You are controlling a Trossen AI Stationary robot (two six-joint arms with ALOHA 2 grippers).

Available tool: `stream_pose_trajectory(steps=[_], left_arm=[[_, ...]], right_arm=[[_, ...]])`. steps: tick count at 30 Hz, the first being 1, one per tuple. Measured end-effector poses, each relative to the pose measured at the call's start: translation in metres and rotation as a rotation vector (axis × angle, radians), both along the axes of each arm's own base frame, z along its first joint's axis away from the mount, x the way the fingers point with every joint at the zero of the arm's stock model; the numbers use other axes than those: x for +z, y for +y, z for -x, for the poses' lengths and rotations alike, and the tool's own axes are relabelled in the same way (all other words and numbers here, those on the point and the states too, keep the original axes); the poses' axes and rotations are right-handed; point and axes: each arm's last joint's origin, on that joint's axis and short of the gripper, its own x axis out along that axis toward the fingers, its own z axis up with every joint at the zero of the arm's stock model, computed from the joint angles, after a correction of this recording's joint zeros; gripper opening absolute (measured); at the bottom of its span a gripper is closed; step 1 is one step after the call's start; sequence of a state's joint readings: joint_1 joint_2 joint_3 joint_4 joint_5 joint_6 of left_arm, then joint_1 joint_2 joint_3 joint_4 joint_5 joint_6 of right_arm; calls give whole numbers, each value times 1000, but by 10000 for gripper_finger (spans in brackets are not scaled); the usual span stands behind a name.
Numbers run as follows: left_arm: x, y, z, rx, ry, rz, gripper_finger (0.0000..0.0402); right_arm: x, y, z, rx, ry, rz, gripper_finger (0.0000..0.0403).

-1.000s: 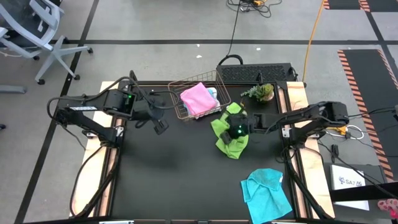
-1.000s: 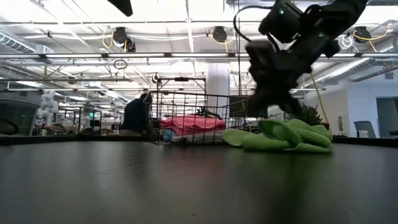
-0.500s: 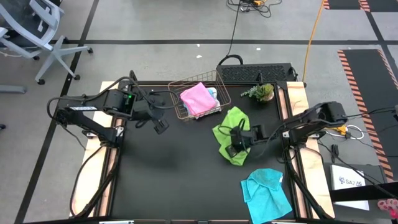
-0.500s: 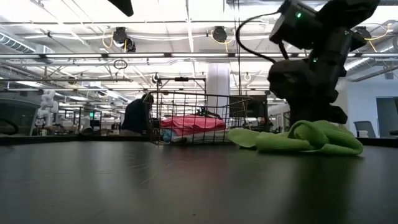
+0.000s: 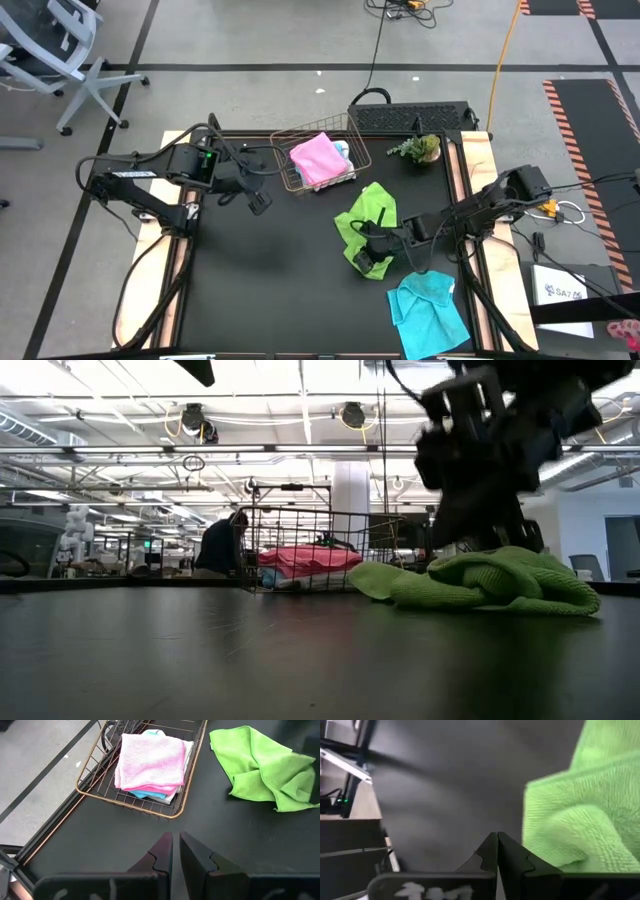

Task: Fold microfiber towels
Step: Fold the green microfiber cloth

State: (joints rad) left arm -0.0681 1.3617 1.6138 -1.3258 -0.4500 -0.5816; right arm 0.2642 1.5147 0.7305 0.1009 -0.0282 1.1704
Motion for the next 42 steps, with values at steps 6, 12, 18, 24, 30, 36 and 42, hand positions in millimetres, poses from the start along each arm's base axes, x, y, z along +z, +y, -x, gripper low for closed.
stream_pose_trajectory(steps=[6,12,18,24,30,36,42], left_arm=[[0,0,0,0,-4,0,37],[1,0,-1,0,-17,1,37],[1,0,-2,0,-18,1,37],[1,0,-2,0,-19,1,37],[1,0,-2,0,-20,2,37],[0,0,-2,43,-39,27,37],[-43,-3,-10,208,-8,102,37]], right_arm=[[47,-10,-3,31,32,173,0],[54,-27,17,-34,338,381,0],[28,-39,29,-49,486,418,0],[-6,-40,38,-27,565,435,0],[-23,-38,29,-35,462,383,0],[-25,-34,12,-50,291,331,0],[-22,-32,4,-56,207,304,0]])
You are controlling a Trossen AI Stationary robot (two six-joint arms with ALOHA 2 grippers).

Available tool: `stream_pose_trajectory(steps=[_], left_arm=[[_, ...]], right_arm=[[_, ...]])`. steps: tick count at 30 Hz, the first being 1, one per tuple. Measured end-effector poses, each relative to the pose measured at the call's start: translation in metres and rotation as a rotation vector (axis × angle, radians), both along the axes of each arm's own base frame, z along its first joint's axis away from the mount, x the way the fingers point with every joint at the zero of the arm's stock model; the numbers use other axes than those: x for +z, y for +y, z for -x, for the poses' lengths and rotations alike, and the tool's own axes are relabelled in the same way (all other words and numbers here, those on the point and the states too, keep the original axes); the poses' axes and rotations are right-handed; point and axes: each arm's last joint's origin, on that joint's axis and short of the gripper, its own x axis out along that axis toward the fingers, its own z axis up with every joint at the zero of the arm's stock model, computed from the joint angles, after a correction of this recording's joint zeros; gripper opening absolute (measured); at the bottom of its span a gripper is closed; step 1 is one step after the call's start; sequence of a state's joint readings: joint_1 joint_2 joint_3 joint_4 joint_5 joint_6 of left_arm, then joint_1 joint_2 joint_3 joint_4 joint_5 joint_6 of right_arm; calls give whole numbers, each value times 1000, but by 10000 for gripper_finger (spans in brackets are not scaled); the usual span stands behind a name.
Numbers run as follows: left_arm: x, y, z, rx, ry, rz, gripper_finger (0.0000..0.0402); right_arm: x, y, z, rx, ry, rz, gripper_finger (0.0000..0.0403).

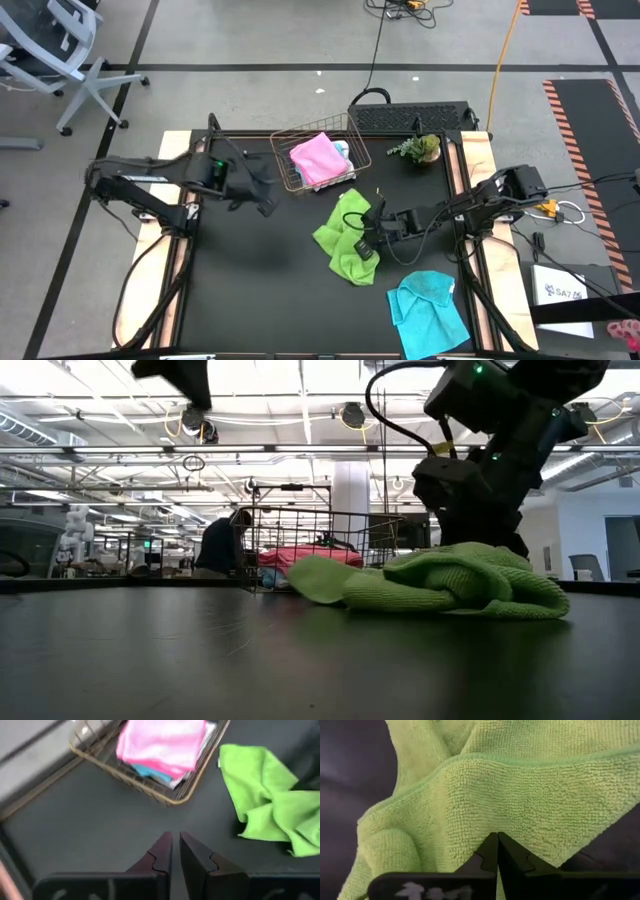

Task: Fold microfiber towels
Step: Fold the green microfiber cloth

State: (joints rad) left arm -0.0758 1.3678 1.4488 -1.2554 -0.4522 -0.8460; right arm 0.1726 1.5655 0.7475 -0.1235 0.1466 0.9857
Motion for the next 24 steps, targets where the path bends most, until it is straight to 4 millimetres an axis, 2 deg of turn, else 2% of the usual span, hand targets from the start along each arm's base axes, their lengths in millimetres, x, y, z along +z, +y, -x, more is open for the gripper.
stream_pose_trajectory(steps=[6,10,14,17,21,24], left_arm=[[-69,-13,-14,15,-42,217,37],[-104,-24,-30,-31,-255,347,37],[-131,-30,-38,-99,-451,427,37],[-151,-30,-34,-101,-456,425,37],[-181,-29,-29,-88,-352,410,37],[-193,-31,-35,-97,-345,422,37]], right_arm=[[0,0,1,24,11,-12,0],[0,1,1,60,14,-16,0],[0,1,1,82,15,-3,0],[0,1,1,93,15,4,0],[0,1,1,93,15,4,0],[0,1,1,96,15,6,0]])
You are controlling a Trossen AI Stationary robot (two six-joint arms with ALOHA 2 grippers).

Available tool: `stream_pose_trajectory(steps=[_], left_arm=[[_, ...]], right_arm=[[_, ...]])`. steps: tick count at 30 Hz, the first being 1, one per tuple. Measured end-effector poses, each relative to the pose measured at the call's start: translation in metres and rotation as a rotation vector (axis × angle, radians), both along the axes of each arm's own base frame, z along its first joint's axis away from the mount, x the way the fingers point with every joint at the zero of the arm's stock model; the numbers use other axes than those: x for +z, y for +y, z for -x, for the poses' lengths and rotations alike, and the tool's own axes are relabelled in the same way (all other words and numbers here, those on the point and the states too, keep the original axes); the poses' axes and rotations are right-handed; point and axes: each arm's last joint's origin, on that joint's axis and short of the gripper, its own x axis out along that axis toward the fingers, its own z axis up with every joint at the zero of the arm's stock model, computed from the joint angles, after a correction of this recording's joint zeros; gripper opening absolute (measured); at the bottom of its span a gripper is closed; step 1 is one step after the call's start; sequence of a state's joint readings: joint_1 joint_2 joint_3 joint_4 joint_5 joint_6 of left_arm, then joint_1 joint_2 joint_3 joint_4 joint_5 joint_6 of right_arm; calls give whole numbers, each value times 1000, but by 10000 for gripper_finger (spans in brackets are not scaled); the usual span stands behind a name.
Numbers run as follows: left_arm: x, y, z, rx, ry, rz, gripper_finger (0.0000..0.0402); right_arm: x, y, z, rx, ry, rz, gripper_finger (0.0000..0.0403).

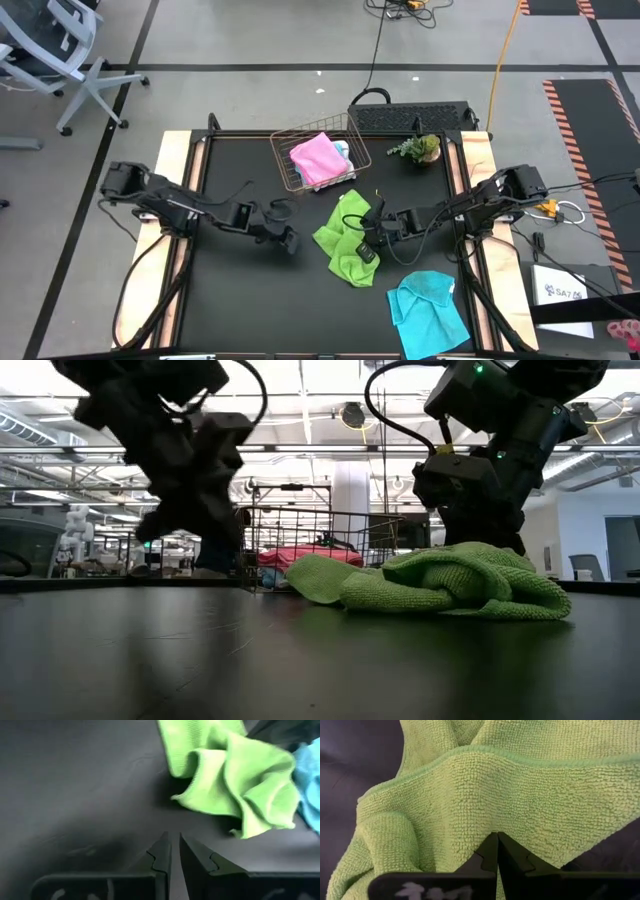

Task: Fold microfiber towels
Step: Fold the green microfiber cloth

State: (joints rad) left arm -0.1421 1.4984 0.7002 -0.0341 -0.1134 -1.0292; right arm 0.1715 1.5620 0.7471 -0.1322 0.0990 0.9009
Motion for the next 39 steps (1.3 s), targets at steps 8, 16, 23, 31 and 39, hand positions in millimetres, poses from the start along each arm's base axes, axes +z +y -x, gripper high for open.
stream_pose_trajectory(steps=[8,16,23,31,39], left_arm=[[-23,-4,-31,-34,-160,-2,39],[-44,4,-34,-63,-82,16,102],[-44,18,-35,-67,-83,72,170],[-38,38,-41,-21,-161,105,203],[-33,39,-44,-42,-229,81,200]], right_arm=[[0,0,0,-20,-1,-12,0],[0,0,0,-34,1,-21,0],[0,0,0,-40,5,-24,0],[0,0,0,-41,5,-24,0],[0,0,0,-41,6,-24,0]])
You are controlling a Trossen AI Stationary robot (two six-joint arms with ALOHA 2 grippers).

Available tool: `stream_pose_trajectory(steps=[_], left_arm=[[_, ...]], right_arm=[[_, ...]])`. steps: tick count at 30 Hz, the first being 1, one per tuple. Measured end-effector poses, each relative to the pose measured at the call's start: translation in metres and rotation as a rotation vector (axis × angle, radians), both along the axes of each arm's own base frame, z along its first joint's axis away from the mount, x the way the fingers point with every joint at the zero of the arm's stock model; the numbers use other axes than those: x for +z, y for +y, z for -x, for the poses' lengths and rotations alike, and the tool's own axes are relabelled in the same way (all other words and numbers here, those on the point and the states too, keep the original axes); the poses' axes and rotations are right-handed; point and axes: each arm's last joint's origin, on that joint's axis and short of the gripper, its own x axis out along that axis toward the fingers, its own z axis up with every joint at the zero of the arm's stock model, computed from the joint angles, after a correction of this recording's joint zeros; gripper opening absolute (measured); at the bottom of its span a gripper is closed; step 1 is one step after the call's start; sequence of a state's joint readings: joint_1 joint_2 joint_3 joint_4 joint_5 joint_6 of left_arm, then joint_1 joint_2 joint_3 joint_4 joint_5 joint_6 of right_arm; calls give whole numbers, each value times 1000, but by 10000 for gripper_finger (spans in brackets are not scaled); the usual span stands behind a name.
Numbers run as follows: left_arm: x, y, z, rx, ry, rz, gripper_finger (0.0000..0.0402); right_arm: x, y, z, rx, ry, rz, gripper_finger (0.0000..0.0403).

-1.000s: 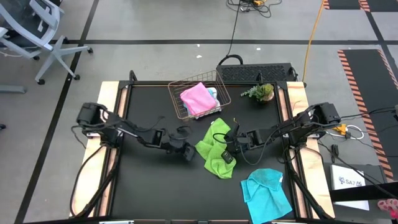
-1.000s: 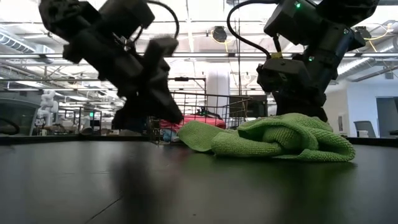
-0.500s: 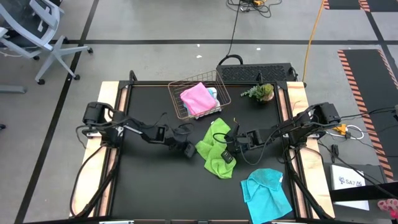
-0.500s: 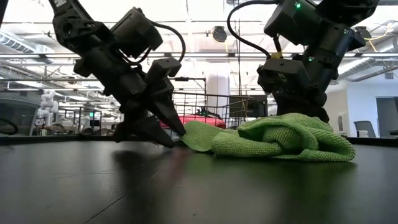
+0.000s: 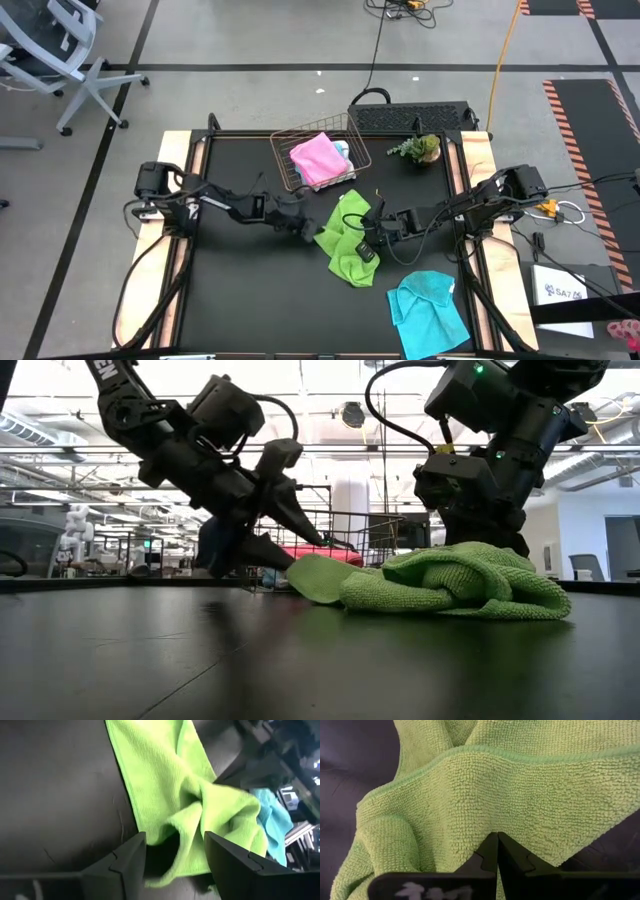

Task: Fold microfiber towels
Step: Fold the green microfiber cloth

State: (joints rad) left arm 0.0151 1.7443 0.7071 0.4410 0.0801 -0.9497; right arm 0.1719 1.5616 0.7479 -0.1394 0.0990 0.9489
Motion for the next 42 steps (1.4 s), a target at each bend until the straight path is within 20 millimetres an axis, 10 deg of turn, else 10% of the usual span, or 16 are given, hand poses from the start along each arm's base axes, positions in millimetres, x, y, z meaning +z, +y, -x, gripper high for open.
stream_pose_trajectory(steps=[26,42], left_arm=[[-8,-21,7,-28,105,-39,189],[-9,-20,7,7,113,-7,187]], right_arm=[[11,-13,-2,-12,-55,16,0],[33,-91,6,-117,-116,100,0]])
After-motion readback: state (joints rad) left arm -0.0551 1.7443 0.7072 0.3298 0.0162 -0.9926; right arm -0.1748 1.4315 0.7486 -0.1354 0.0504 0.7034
